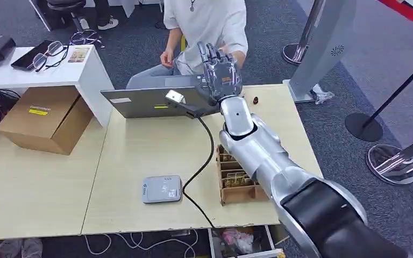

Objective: Pass the card to the sensor for recognition and then transmit it.

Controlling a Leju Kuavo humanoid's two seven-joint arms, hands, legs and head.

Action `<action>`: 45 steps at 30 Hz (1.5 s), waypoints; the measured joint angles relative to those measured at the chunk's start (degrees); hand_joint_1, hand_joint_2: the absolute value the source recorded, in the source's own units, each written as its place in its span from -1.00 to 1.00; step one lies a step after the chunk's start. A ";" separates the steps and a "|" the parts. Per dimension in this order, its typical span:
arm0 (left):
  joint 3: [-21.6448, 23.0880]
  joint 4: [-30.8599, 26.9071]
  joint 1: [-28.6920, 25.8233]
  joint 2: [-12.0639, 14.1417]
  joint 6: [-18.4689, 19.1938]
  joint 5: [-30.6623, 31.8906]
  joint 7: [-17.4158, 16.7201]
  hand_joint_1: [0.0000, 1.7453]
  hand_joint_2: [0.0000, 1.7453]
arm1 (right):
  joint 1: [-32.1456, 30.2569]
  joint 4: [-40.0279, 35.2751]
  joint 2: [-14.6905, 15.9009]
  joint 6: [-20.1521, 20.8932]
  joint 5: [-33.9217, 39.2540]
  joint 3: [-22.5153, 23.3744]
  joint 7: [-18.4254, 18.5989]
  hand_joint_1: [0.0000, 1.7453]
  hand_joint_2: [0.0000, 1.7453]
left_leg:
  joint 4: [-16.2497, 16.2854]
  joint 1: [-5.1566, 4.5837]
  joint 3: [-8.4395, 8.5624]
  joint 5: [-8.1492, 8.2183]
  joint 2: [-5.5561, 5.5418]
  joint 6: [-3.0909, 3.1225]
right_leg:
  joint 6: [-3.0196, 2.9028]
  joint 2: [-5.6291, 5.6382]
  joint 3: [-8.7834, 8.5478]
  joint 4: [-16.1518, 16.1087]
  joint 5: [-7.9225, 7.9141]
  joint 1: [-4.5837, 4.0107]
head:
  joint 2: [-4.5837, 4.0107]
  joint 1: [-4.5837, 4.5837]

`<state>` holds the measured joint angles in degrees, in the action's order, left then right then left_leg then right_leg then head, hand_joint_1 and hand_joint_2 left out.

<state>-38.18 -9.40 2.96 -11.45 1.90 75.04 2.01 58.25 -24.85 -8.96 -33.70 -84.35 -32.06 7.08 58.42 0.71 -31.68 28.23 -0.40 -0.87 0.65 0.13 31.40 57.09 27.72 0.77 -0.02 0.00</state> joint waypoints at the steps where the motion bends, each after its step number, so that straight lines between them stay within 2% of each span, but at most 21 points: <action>1: 0.00 0.00 0.00 0.00 0.00 0.04 0.02 -1.00 -1.00 | 0.00 0.00 0.02 0.00 0.00 0.00 0.02 -1.00 -1.00 | 0.00 0.00 0.00 0.00 0.00 0.00 | 0.00 0.00 0.01 0.00 0.00 0.00 | 0.00 0.00; 7: 0.00 0.00 0.00 0.00 0.07 0.07 0.00 -1.00 -1.00 | -0.05 0.02 0.17 -0.07 1.72 0.15 -1.11 -1.00 -1.00 | 0.00 0.00 -0.01 0.00 0.00 0.00 | 0.00 0.00 0.01 0.00 0.00 0.00 | 0.00 0.00; 14: 0.00 0.00 -0.03 0.00 0.07 -0.59 0.07 -1.00 -1.00 | -2.46 -3.61 0.28 0.35 10.96 2.56 -9.88 -1.00 -1.00 | 0.00 0.00 -0.01 0.00 0.00 0.00 | 0.00 0.00 0.01 0.00 0.00 0.00 | 0.00 0.02; 18: -0.02 0.00 -0.12 0.00 -0.13 -1.62 0.41 -1.00 -1.00 | -6.26 -10.64 1.48 7.56 20.14 2.78 -15.00 -1.00 -1.00 | 0.00 0.00 -0.01 0.00 0.00 0.00 | 0.00 0.00 0.02 -0.02 0.00 0.00 | 0.00 0.00; 21: -0.24 0.00 -0.25 0.00 -0.37 -2.56 0.83 -1.00 -1.00 | -9.53 -17.76 3.94 14.37 28.55 2.29 -17.07 -1.00 -1.00 | 0.01 -0.01 -0.04 0.00 -0.06 0.00 | 0.00 -0.05 0.02 -0.03 0.00 0.00 | 0.00 0.00; 24: -0.57 0.00 -0.55 0.09 -0.18 -2.95 1.75 -1.00 -1.00 | -11.62 -24.67 7.99 19.31 34.94 0.46 -17.88 -1.00 -1.00 | 0.05 -0.02 -0.05 0.01 -0.06 0.01 | 0.00 -0.04 0.04 -0.04 0.00 0.01 | 0.00 0.00; 27: -0.68 0.00 -0.75 0.37 0.24 -2.97 2.32 -1.00 -1.00 | -13.22 -30.21 12.14 21.53 38.62 -1.27 -18.08 -1.00 -1.00 | 0.07 -0.02 -0.08 0.01 -0.09 0.01 | 0.00 -0.05 0.03 -0.04 0.00 0.01 | 0.00 0.00; 30: -0.96 0.00 -0.80 0.63 0.66 -3.08 2.43 -1.00 -1.00 | -15.23 -35.15 16.37 22.40 39.25 -3.13 -17.90 -1.00 -1.00 | 0.08 -0.02 -0.09 0.02 -0.09 0.01 | 0.01 -0.05 0.03 -0.05 0.00 0.01 | 0.00 0.00; 31: -1.01 0.00 -0.80 0.66 0.68 -3.13 2.45 -1.00 -1.00 | -15.92 -36.25 17.14 22.45 39.21 -3.59 -17.90 -1.00 1.00 | 0.08 -0.02 -0.08 0.02 -0.09 0.01 | 0.01 -0.05 0.04 -0.05 0.00 0.01 | 0.00 0.00; 37: -1.40 0.00 -0.98 1.00 0.87 -3.93 3.34 -1.00 -1.00 | -20.05 -44.23 25.76 22.49 38.90 -5.44 -16.81 -1.00 1.00 | 0.09 -0.02 -0.11 0.02 -0.17 0.01 | 0.01 -0.12 0.04 -0.05 0.00 0.01 | 0.00 0.02; 45: -2.64 0.00 -1.17 1.44 1.27 -5.53 4.26 -1.00 -1.00 | -23.93 -50.31 35.77 23.23 39.75 -5.94 -16.79 -1.00 1.00 | 0.09 -0.03 -0.12 0.03 -0.21 0.02 | 0.01 -0.17 0.04 -0.06 0.00 0.02 | 0.00 0.00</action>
<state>-40.83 -9.40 1.79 -10.01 3.17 69.51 6.27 34.31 -75.16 26.81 -10.47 -44.60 -38.01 -9.70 58.52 0.67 -31.80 28.25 -0.62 -0.84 0.67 -0.05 31.44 57.03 27.71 0.79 -0.02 0.00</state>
